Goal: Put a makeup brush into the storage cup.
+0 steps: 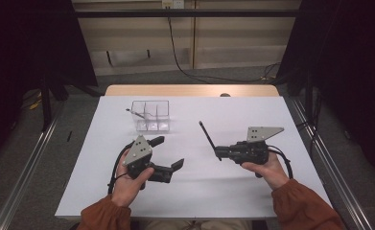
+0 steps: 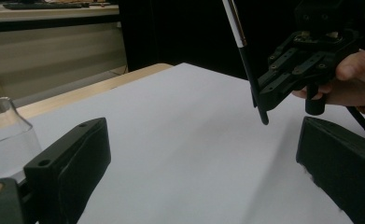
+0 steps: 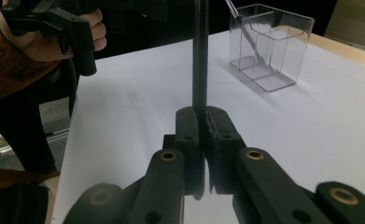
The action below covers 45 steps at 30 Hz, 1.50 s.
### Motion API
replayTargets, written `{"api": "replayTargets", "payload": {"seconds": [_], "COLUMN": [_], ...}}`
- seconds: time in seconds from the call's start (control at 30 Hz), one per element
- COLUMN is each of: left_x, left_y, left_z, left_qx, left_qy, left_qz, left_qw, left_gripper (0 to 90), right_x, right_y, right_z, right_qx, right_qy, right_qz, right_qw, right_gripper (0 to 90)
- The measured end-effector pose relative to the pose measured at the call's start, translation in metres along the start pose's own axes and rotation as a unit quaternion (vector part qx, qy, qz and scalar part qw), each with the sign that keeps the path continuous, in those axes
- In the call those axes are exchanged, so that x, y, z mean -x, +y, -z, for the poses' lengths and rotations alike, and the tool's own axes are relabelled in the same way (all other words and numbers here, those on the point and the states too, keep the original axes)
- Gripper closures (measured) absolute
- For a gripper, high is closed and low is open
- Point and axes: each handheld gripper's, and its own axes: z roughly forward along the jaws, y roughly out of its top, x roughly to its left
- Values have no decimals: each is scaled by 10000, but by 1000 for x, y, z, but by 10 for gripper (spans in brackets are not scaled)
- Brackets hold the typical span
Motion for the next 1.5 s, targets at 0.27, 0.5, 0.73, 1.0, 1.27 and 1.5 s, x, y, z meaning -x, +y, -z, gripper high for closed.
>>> {"api": "replayTargets", "payload": {"seconds": [0.27,0.5,0.73,1.0,1.27,1.5], "left_x": [10,14,17,15,12,11], "left_y": [6,12,16,11,6,7], "left_z": [-18,-32,-42,-43,-42,-40], "left_qx": [23,38,18,48,99,73], "left_qy": [-158,-205,-238,-210,-252,-422], "left_qz": [-48,26,147,181,273,445], "left_qw": [9999,9998,9996,9996,9993,9981], "left_gripper": [31,52,90,208,456,663], "right_x": [-1,-4,-6,-7,-12,-13], "right_y": [-1,-4,-5,-10,-14,-15], "right_z": [-6,-11,-14,-23,-33,-35], "right_qx": [154,127,100,11,-86,-121], "right_qy": [34,93,112,173,280,293], "right_qz": [6,-30,-44,-74,-57,-2], "right_qw": [9999,9999,9999,9998,9996,9995], "right_gripper": [843,843,843,843,843,843]}}
